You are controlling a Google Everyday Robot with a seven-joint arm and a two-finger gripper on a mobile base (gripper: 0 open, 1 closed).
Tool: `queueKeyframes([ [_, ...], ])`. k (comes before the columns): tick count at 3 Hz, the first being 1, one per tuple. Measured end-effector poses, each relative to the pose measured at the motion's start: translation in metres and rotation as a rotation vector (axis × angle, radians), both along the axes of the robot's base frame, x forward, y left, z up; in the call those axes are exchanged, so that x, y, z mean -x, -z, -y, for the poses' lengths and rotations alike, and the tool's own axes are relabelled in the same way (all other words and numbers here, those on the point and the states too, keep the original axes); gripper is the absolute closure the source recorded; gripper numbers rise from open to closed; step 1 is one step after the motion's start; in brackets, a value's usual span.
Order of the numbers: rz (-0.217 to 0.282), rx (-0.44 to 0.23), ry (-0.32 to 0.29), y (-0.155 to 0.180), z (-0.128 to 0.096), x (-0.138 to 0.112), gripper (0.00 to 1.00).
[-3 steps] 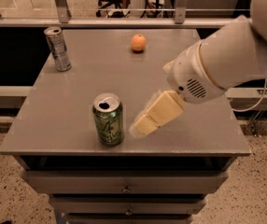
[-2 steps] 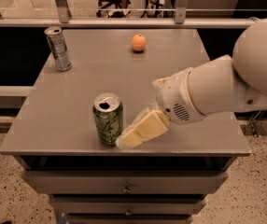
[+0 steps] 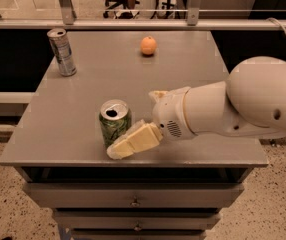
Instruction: Knock green can over
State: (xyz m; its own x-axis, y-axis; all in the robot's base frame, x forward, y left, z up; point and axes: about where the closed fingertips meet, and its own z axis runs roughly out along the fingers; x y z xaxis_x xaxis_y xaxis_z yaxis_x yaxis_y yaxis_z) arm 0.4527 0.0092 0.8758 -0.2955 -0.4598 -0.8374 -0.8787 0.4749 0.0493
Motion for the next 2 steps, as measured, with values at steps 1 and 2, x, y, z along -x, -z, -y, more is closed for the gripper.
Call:
queueKeyframes([
  [1, 0.012, -0.073, 0.030, 0.008, -0.017, -0.020, 0.00],
  [2, 0.024, -0.105, 0.058, 0.009, -0.023, -0.033, 0.00],
])
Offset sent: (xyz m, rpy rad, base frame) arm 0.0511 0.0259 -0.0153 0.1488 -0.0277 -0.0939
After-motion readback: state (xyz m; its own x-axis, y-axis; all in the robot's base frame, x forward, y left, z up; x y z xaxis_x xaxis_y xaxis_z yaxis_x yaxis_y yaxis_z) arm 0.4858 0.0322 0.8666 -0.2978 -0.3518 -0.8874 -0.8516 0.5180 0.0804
